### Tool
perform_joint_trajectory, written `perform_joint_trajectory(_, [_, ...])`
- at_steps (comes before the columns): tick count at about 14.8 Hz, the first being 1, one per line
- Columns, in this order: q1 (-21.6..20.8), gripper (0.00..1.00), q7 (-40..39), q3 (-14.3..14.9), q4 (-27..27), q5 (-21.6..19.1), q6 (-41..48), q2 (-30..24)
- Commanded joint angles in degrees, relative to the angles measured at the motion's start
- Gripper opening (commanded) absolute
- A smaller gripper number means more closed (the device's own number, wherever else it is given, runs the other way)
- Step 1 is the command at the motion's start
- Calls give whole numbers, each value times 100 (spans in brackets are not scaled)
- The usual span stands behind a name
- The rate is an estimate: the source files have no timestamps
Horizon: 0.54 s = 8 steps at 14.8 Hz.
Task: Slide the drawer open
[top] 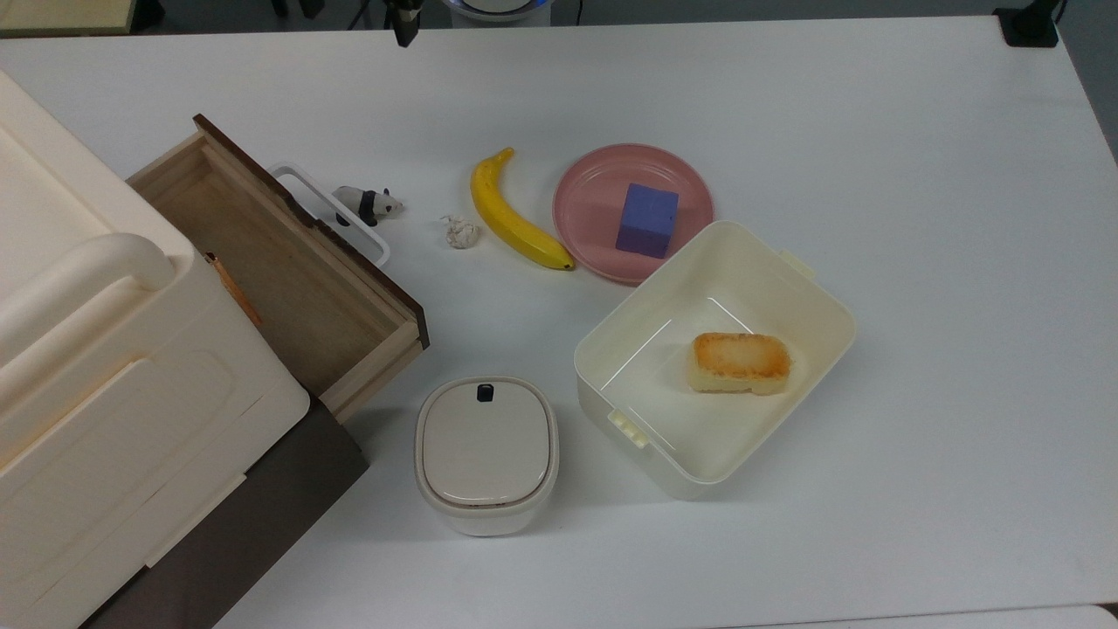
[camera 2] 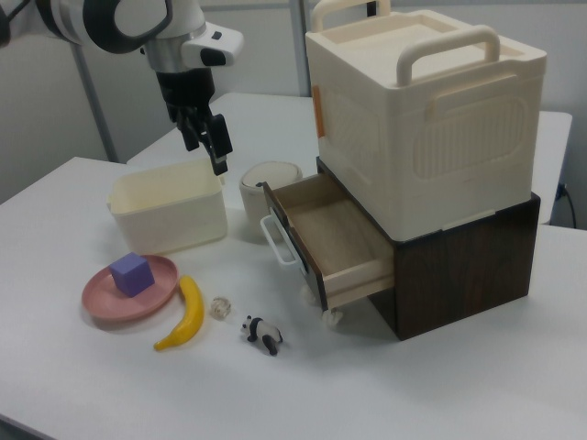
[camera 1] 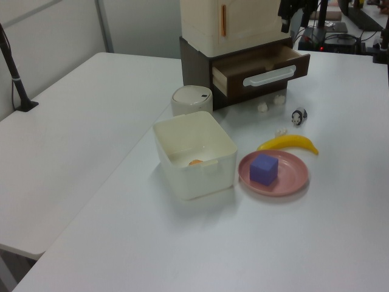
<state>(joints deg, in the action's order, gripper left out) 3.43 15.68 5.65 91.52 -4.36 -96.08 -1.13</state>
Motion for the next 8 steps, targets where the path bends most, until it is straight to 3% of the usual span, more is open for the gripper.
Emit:
perform_joint_trajectory(1, [-97, 100, 261, 33, -47, -38, -121, -1])
perform_joint_trajectory(8, [-114, 100, 226, 42, -38, -38, -148, 17])
